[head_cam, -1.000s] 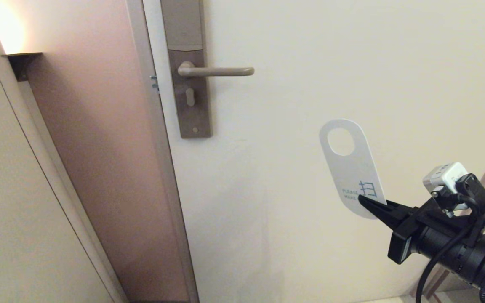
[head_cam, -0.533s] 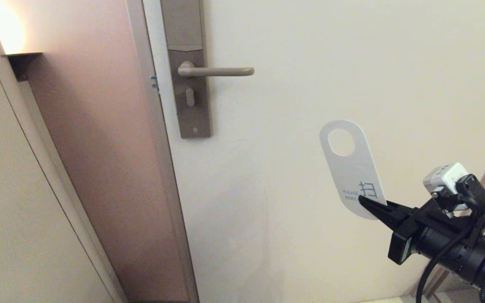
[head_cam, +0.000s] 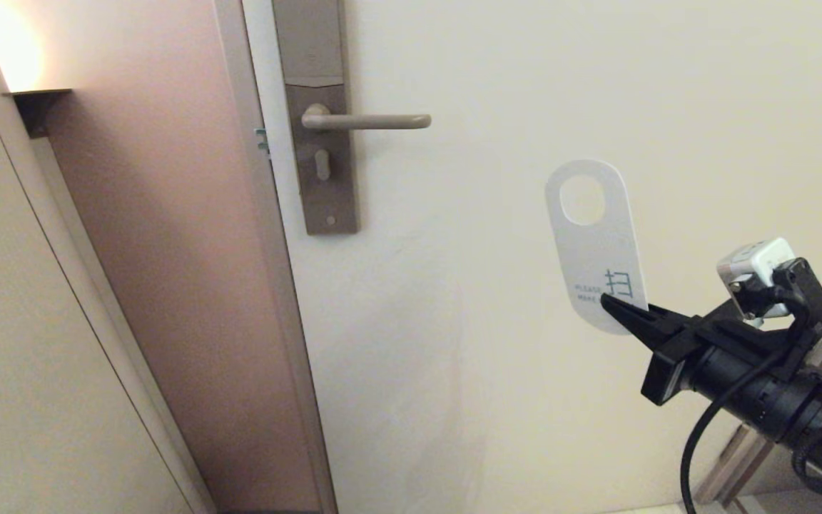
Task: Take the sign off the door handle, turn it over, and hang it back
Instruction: Hang the sign back with the other side facing out
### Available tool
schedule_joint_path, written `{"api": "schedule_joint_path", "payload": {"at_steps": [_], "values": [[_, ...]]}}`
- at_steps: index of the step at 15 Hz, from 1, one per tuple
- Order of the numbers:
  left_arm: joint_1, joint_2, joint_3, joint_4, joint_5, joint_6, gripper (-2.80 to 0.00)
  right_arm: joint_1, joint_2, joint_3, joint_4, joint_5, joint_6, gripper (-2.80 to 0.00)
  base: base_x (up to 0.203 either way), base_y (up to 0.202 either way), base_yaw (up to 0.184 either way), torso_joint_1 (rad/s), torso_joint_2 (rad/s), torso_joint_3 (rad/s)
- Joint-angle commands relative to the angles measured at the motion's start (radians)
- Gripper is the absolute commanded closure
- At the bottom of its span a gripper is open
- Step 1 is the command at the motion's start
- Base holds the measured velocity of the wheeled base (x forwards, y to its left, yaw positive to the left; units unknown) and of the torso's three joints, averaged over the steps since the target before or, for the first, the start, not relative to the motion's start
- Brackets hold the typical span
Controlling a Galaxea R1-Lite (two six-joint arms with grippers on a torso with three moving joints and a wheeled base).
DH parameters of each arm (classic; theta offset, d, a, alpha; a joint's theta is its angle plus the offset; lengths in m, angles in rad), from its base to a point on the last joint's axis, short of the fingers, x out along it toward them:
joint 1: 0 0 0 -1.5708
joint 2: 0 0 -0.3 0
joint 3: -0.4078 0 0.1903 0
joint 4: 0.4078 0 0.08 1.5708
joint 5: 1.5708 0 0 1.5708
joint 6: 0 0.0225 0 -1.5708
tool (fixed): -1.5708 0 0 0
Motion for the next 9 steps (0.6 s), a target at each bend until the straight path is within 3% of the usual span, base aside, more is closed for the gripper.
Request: {"api": "schedule_joint_path", "payload": {"at_steps": [1, 9], "values": [[0.0, 0.001, 0.0, 0.0, 0.0, 0.0, 0.0, 0.0, 0.048, -0.013, -0.042, -0.009, 0.001, 0.0, 0.0, 0.0, 0.0, 0.0, 0.0, 0.0], [0.0, 0.001, 0.0, 0.0, 0.0, 0.0, 0.0, 0.01, 0.089, -0.136, -0.061, -0.008, 0.002, 0.0, 0.0, 0.0, 0.0, 0.0, 0.0, 0.0]]}}
